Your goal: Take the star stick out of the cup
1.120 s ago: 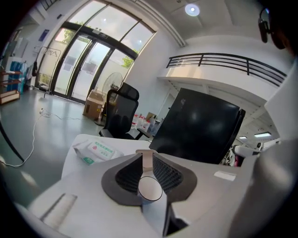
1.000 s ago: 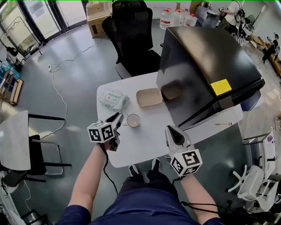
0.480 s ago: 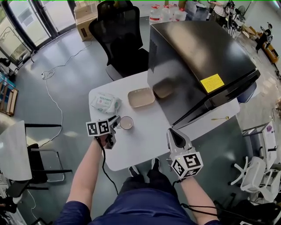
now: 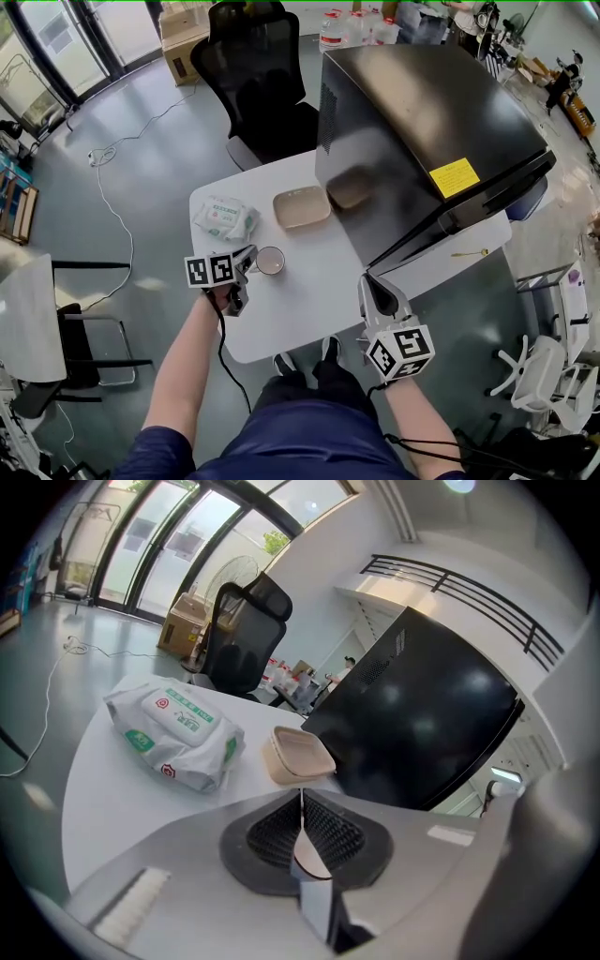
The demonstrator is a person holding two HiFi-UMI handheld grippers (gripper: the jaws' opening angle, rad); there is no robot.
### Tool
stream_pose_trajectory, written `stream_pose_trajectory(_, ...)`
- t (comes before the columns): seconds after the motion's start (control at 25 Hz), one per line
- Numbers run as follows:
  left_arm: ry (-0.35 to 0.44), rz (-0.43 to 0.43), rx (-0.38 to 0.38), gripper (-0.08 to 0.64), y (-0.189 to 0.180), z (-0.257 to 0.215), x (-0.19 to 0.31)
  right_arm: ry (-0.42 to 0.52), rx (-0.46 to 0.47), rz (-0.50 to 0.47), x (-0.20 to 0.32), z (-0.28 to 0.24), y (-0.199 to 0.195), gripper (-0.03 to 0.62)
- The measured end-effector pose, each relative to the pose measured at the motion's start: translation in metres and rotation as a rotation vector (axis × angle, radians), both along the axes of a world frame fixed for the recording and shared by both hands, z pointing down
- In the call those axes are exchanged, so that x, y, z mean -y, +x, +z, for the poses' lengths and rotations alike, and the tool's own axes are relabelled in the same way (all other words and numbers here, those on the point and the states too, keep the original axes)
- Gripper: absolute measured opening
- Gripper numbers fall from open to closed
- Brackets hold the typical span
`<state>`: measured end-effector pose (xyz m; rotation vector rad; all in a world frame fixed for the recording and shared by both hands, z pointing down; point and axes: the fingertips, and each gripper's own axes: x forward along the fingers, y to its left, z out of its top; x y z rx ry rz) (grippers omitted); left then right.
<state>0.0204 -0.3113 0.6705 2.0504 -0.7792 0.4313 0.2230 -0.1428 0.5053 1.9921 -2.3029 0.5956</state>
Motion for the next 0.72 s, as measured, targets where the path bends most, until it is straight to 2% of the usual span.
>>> stream_pose_trajectory(0.32,0.019,-0.053,-0.049,0.011,-0.014,-0.018,-0.004,0.007,0.002,-0.036,0.006,-0.001,-0.012,0.006)
stream_pose_trajectory(0.72,0.071,-0.166,-0.131,0.011,-0.043,-0.058,-0.010,0.025,0.012,-0.078,0.018,-0.009,-0.020,0.006)
